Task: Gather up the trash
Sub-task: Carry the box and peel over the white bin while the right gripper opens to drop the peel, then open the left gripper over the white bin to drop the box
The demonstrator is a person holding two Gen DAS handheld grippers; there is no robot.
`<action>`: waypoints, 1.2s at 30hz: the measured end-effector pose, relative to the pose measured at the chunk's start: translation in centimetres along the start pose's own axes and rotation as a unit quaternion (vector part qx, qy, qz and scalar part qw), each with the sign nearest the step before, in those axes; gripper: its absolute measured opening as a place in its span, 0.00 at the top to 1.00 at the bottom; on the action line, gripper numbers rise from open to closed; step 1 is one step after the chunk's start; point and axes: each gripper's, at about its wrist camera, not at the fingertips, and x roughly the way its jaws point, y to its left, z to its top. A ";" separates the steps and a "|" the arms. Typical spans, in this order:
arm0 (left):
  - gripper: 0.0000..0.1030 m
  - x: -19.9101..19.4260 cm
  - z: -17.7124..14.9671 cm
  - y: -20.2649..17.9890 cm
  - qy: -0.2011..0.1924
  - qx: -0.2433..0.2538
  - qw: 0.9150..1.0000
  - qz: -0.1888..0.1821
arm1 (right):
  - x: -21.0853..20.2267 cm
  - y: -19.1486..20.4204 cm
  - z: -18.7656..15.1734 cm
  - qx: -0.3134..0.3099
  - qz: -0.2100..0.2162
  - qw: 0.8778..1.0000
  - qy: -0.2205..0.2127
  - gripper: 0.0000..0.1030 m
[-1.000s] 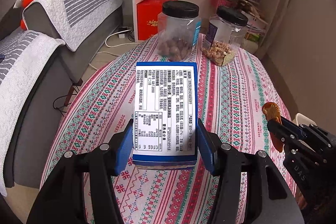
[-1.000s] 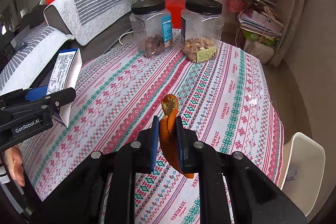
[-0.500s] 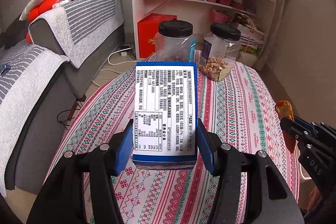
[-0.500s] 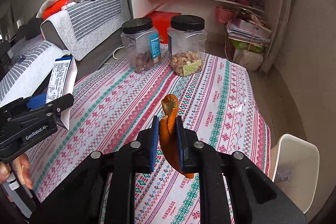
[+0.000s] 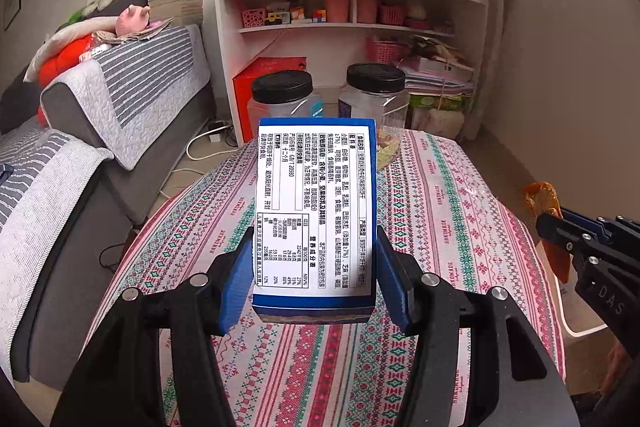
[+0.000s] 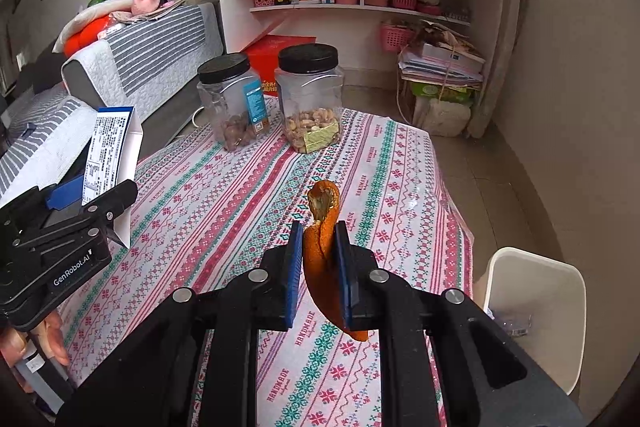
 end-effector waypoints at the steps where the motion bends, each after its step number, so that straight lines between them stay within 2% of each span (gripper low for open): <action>1: 0.46 0.0 0.0 -0.4 0.000 0.002 1.000 -0.003 | -0.3 -0.5 0.0 0.004 -0.003 1.000 -0.002 0.85; 10: 0.46 0.1 -1.1 -3.4 0.016 0.013 0.999 -0.029 | -2.9 -5.2 -0.5 0.040 -0.031 0.998 -0.023 0.85; 20: 0.46 -1.1 -1.6 -7.9 0.008 0.056 0.997 -0.051 | -5.0 -10.2 -1.3 0.084 -0.064 0.994 -0.033 0.85; 25: 0.46 -0.8 -1.5 -9.6 0.021 0.056 0.996 -0.067 | -5.8 -13.0 -1.8 0.109 -0.093 0.989 -0.033 0.85; 30: 0.46 -1.4 -0.8 -12.0 0.018 0.067 0.994 -0.083 | -6.7 -16.7 -2.3 0.156 -0.121 0.980 -0.031 0.83; 32: 0.46 -1.7 -0.4 -13.2 0.015 0.071 0.993 -0.091 | -7.2 -18.3 -2.7 0.181 -0.134 0.974 -0.031 0.80; 34: 0.46 -1.9 -0.1 -14.6 0.013 0.076 0.992 -0.099 | -8.0 -19.9 -3.1 0.203 -0.149 0.967 -0.035 0.68; 35: 0.46 -2.0 0.1 -15.3 0.013 0.078 0.991 -0.104 | -8.5 -20.6 -3.3 0.212 -0.159 0.964 -0.039 0.52; 36: 0.46 -2.1 0.2 -16.0 0.013 0.080 0.991 -0.108 | -9.0 -21.3 -3.5 0.221 -0.168 0.960 -0.046 0.44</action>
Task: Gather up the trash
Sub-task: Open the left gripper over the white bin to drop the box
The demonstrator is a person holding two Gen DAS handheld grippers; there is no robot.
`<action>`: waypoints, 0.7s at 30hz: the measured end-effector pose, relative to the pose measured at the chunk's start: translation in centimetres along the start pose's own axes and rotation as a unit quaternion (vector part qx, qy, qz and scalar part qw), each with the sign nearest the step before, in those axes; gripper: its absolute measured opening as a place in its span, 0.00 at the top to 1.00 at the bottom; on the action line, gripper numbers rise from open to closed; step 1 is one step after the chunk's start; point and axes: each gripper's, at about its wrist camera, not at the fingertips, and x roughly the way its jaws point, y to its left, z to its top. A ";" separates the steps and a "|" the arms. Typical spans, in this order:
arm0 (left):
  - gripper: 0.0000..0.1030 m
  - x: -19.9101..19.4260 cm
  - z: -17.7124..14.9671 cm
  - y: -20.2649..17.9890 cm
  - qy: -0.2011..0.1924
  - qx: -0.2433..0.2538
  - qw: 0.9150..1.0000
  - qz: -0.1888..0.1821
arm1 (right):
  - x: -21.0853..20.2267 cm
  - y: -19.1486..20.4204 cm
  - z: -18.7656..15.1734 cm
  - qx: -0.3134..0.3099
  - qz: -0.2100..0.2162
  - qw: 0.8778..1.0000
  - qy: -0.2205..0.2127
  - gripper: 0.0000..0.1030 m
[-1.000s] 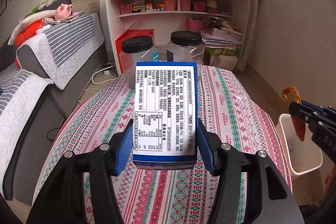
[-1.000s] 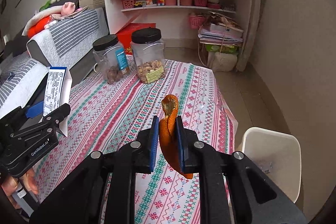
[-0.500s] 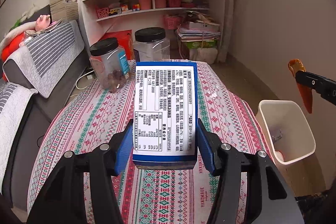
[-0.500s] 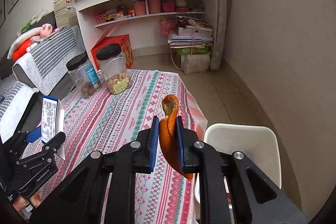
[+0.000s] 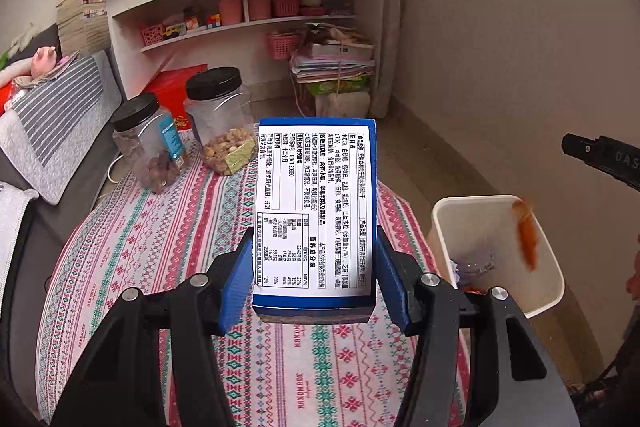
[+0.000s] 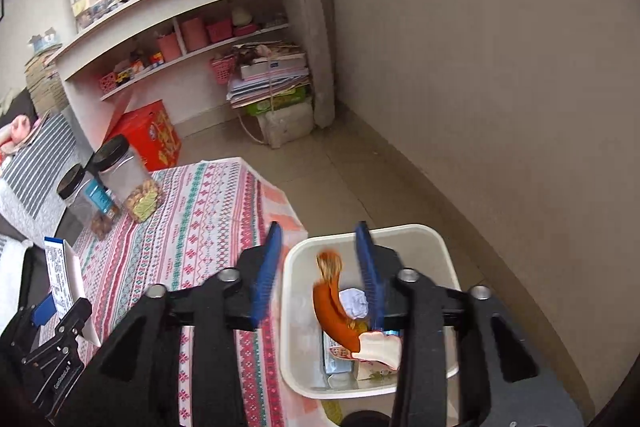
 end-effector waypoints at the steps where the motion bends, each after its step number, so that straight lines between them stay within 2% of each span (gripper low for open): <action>1: 0.46 0.1 0.3 -0.7 0.001 0.002 1.000 -0.006 | -0.3 -0.8 0.2 0.008 -0.007 1.000 -0.005 0.42; 2: 0.46 0.2 0.5 -1.4 0.003 0.004 1.000 -0.012 | -0.6 -1.4 0.4 0.013 -0.009 1.000 -0.006 0.40; 5: 0.46 0.6 1.2 -3.8 0.010 0.011 0.999 -0.032 | -1.4 -3.3 0.6 0.024 -0.028 0.999 -0.011 0.23; 7: 0.46 0.8 1.6 -5.6 0.013 0.015 0.999 -0.046 | -2.3 -4.5 0.7 0.032 -0.044 0.998 -0.023 0.19; 9: 0.46 1.0 2.3 -7.8 0.018 0.020 0.998 -0.065 | -3.3 -5.8 0.7 0.042 -0.060 0.997 -0.039 0.11; 14: 0.45 1.9 4.1 -13.7 0.034 0.044 0.993 -0.109 | -5.0 -9.1 0.8 0.076 -0.097 0.990 -0.067 0.07; 18: 0.31 2.3 4.9 -16.4 0.049 0.049 0.990 -0.122 | -6.1 -10.9 1.0 0.096 -0.112 0.986 -0.076 0.07; 19: 0.29 2.2 5.0 -16.5 0.049 0.049 0.990 -0.123 | -6.4 -11.0 1.0 0.096 -0.115 0.985 -0.080 0.07; 21: 0.18 1.6 4.9 -16.2 0.041 0.054 0.991 -0.116 | -7.0 -10.7 1.1 0.092 -0.118 0.985 -0.090 0.07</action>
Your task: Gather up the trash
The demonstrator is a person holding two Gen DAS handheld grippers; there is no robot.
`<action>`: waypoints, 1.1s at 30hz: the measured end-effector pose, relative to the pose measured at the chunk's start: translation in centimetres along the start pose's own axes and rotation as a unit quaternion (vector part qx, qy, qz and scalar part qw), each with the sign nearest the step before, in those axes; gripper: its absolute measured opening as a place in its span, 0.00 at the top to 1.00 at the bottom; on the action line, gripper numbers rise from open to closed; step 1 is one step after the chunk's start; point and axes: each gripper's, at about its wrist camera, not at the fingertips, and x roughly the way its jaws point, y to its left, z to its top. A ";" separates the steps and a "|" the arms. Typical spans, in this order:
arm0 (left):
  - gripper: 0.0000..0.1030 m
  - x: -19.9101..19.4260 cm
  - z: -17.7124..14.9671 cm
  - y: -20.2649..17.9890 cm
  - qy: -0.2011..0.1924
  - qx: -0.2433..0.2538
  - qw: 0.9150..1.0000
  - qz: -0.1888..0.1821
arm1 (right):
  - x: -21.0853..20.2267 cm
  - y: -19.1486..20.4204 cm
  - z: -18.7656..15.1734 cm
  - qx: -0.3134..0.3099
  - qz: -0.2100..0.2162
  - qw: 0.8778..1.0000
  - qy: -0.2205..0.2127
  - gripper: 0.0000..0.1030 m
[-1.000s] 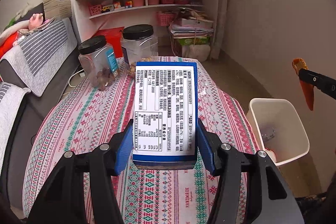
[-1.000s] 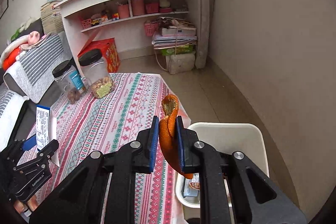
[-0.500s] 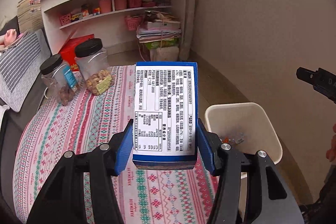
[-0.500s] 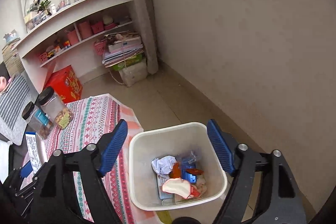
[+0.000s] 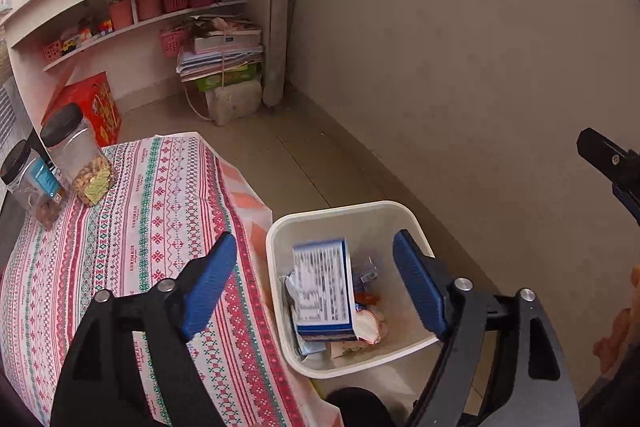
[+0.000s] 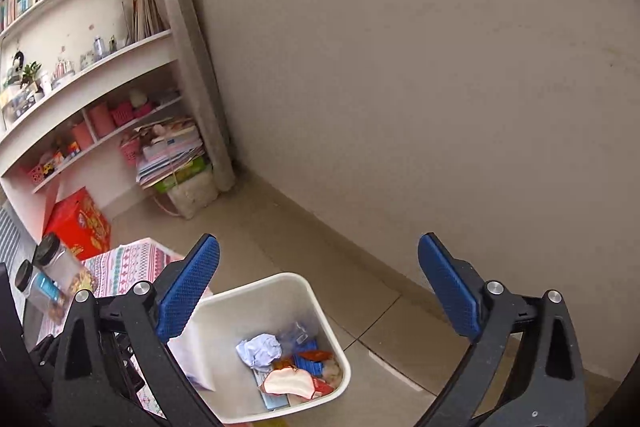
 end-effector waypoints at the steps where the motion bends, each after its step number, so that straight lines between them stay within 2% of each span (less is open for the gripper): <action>1: 0.16 -0.5 -0.2 0.2 -0.007 0.004 1.000 0.010 | -0.4 0.4 0.0 -0.002 0.003 1.000 -0.007 0.07; 5: 0.09 -3.9 -0.6 2.7 -0.038 0.000 0.997 0.067 | -1.7 2.1 -0.2 -0.006 0.025 0.999 -0.031 0.07; 7: 0.07 -6.9 -1.0 3.9 -0.073 -0.002 0.993 0.094 | -2.6 3.2 -0.5 -0.010 0.049 0.997 -0.051 0.07; 10: 0.07 -12.2 -2.3 5.5 -0.161 -0.001 0.976 0.146 | -4.5 5.3 -1.2 -0.030 0.078 0.993 -0.084 0.07; 11: 0.07 -13.5 -2.8 6.2 -0.180 -0.002 0.970 0.162 | -5.1 5.9 -1.3 -0.039 0.086 0.991 -0.091 0.07; 12: 0.07 -14.5 -3.2 6.8 -0.180 -0.001 0.967 0.178 | -5.7 6.8 -1.6 -0.049 0.092 0.990 -0.098 0.07; 13: 0.07 -15.0 -3.5 7.5 -0.163 0.001 0.969 0.188 | -6.2 7.9 -2.0 -0.064 0.093 0.988 -0.104 0.07; 16: 0.07 -15.9 -4.5 9.7 -0.126 -0.003 0.975 0.184 | -7.3 11.3 -3.1 -0.117 0.090 0.984 -0.100 0.07; 20: 0.07 -17.3 -6.8 12.8 -0.138 -0.026 0.968 0.210 | -8.4 13.9 -5.0 -0.140 0.115 0.981 -0.074 0.07; 23: 0.07 -16.7 -7.7 15.6 -0.123 -0.052 0.969 0.207 | -8.3 15.6 -6.7 -0.143 0.129 0.980 -0.043 0.07; 27: 0.07 -15.2 -9.7 19.0 -0.108 -0.094 0.967 0.209 | -7.5 17.9 -9.0 -0.150 0.149 0.977 -0.007 0.07; 33: 0.07 -13.1 -11.7 22.0 -0.081 -0.124 0.965 0.215 | -5.9 20.6 -12.2 -0.174 0.145 0.974 0.023 0.07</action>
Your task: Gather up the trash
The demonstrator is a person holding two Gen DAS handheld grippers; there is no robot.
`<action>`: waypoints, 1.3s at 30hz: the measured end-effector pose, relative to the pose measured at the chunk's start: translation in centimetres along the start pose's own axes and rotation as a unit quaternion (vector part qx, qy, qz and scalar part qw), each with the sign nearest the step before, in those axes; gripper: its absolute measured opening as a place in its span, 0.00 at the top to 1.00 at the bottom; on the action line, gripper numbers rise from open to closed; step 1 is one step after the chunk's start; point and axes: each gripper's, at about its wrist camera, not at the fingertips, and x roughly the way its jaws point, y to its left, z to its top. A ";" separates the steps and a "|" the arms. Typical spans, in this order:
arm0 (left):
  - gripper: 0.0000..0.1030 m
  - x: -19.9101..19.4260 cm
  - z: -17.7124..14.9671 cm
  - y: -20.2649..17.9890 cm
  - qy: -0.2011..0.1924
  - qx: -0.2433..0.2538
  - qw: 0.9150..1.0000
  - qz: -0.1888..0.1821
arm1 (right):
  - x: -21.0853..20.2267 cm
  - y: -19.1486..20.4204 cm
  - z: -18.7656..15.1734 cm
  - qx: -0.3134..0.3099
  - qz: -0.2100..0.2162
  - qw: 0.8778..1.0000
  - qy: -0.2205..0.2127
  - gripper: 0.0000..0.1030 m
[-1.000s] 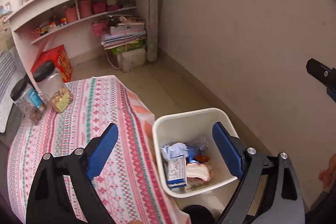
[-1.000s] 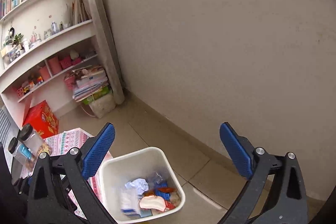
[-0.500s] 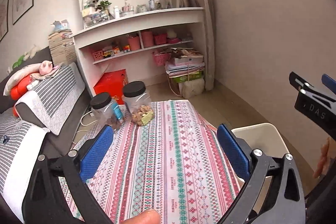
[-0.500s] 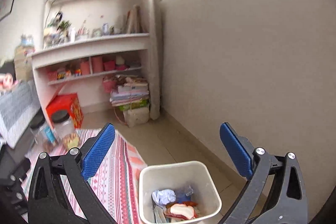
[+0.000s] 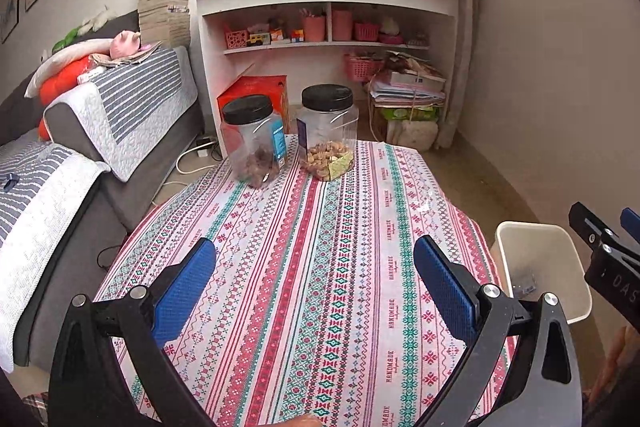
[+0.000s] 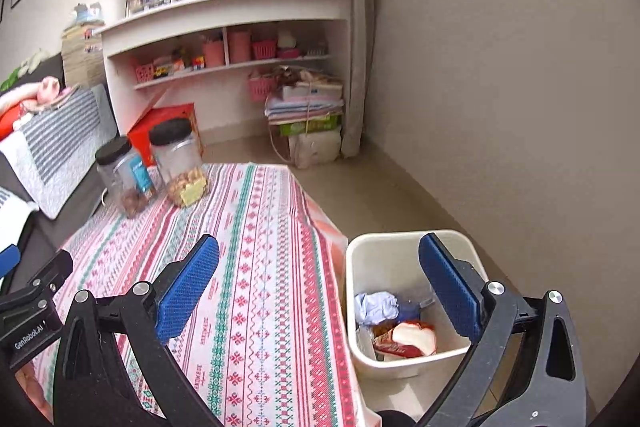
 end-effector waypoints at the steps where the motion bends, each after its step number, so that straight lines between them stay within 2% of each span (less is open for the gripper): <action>1: 0.07 0.2 -0.2 0.3 0.001 -0.003 1.000 0.001 | 0.1 0.4 -0.2 -0.003 0.002 1.000 0.000 0.07; 7: 0.07 1.3 -1.2 1.0 0.024 -0.016 1.000 0.002 | 0.9 1.9 -0.8 -0.017 0.005 1.000 -0.001 0.07; 14: 0.07 0.9 -1.3 1.2 0.016 -0.025 0.999 0.010 | 1.2 2.3 -1.0 -0.025 0.008 1.000 0.005 0.07; 39: 0.07 0.7 -1.1 1.0 0.021 -0.031 0.999 0.004 | 1.0 2.7 -1.8 -0.048 0.013 0.999 0.009 0.07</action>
